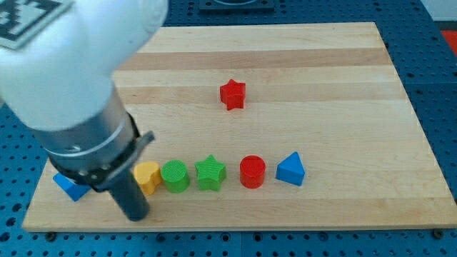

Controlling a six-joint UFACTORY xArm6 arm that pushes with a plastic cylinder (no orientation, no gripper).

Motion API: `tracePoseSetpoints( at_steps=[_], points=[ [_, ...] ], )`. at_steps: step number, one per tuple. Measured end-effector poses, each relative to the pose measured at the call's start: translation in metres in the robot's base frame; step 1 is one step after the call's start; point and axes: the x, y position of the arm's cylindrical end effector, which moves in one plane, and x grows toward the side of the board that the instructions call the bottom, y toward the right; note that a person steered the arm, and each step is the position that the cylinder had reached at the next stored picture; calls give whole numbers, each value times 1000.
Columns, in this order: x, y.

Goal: Push the yellow hexagon top left to the yellow heart

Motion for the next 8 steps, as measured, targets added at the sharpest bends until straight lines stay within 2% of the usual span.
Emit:
tracePoseSetpoints(
  at_steps=[3,6,8],
  points=[
    [-18,-44],
    [-18,-37],
    [-44,-23]
  ],
)
